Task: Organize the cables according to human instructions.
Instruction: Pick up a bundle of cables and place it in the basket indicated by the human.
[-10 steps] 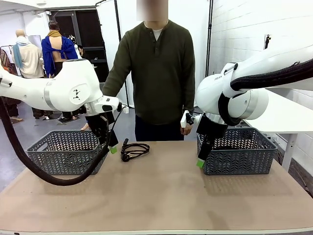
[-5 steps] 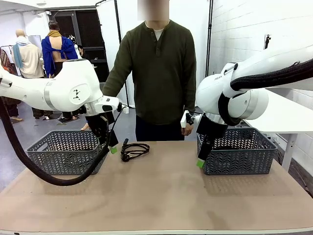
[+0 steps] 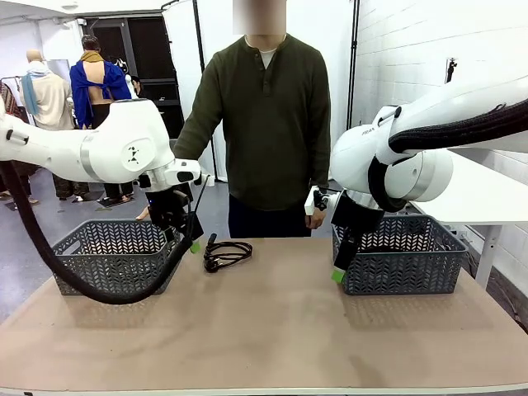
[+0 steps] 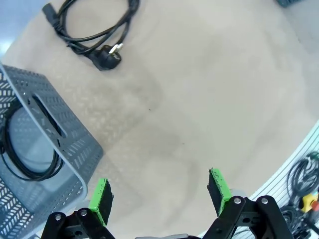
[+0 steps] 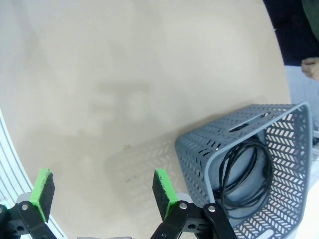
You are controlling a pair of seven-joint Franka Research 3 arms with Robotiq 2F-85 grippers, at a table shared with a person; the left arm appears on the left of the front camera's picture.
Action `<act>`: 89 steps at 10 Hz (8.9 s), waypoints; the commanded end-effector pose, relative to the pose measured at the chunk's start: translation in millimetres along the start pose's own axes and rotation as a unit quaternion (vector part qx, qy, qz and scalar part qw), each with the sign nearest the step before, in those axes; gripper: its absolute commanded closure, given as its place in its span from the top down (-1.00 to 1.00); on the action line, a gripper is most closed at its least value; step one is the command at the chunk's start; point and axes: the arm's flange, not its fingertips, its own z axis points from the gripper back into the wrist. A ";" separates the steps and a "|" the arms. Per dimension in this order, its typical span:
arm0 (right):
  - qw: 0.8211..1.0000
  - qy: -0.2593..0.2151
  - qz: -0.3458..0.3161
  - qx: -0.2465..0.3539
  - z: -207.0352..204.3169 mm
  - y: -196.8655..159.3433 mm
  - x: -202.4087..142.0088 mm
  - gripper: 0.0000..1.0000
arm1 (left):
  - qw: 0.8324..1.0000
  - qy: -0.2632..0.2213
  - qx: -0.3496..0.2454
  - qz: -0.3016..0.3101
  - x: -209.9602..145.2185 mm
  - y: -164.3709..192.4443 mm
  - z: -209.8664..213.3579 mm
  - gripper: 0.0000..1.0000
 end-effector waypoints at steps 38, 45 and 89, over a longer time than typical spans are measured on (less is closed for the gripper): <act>1.000 0.002 0.003 0.003 -0.2 0.1 -0.5 1.00 | 0.950 0.030 0.045 0.308 135.3 67.5 -105.6 1.00; 1.000 0.002 0.003 0.003 -0.2 0.1 -0.5 1.00 | 0.946 0.009 0.049 0.321 141.5 79.0 -134.1 1.00; 1.000 0.002 0.003 0.003 -0.2 0.1 -0.5 1.00 | 0.995 0.063 -0.059 0.043 170.4 72.0 -18.4 -1.00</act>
